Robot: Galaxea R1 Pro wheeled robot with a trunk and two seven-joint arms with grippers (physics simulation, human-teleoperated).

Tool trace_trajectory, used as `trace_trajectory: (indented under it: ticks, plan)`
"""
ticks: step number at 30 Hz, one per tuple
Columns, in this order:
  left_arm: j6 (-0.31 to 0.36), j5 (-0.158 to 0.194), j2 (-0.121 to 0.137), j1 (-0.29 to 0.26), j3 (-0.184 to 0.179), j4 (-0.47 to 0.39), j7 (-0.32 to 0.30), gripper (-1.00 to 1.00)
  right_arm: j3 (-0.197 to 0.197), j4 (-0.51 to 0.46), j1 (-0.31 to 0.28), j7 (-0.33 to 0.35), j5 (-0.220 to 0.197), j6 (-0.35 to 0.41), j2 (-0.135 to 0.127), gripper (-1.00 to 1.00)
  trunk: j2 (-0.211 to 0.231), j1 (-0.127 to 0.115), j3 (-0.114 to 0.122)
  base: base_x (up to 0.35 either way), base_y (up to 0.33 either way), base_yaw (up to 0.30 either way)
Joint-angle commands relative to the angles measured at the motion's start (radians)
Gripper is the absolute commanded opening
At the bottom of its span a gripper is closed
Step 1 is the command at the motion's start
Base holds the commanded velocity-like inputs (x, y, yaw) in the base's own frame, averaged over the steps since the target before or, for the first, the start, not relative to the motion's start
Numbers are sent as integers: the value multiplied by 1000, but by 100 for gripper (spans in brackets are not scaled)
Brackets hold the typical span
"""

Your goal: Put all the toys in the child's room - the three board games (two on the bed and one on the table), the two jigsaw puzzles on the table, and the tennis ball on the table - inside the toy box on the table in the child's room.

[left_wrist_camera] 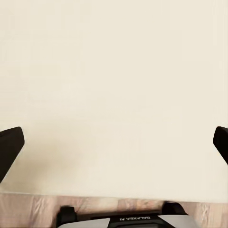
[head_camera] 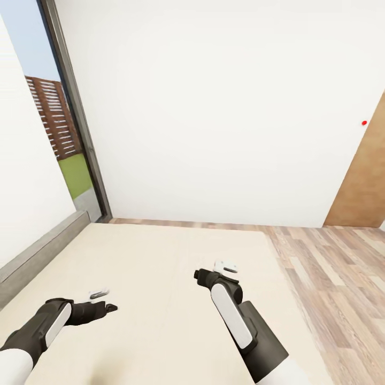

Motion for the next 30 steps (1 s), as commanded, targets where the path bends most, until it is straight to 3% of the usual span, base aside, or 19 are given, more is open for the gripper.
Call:
trace_trajectory:
  ticks: [1,15,30]
  plan:
    - [4,4,1,-1,-3,-1,0,100,1,-1,-1,-9,-7,3,0,100,-2,1,-2,0,284,0]
    - [3,4,1,-1,-3,-1,-1,100,1,-1,-1,-9,-7,4,0,100,-2,1,-2,0,284,-7]
    - [3,4,2,-1,-3,-1,0,100,2,-1,-1,-9,-7,4,0,100,-2,1,-2,0,284,-101]
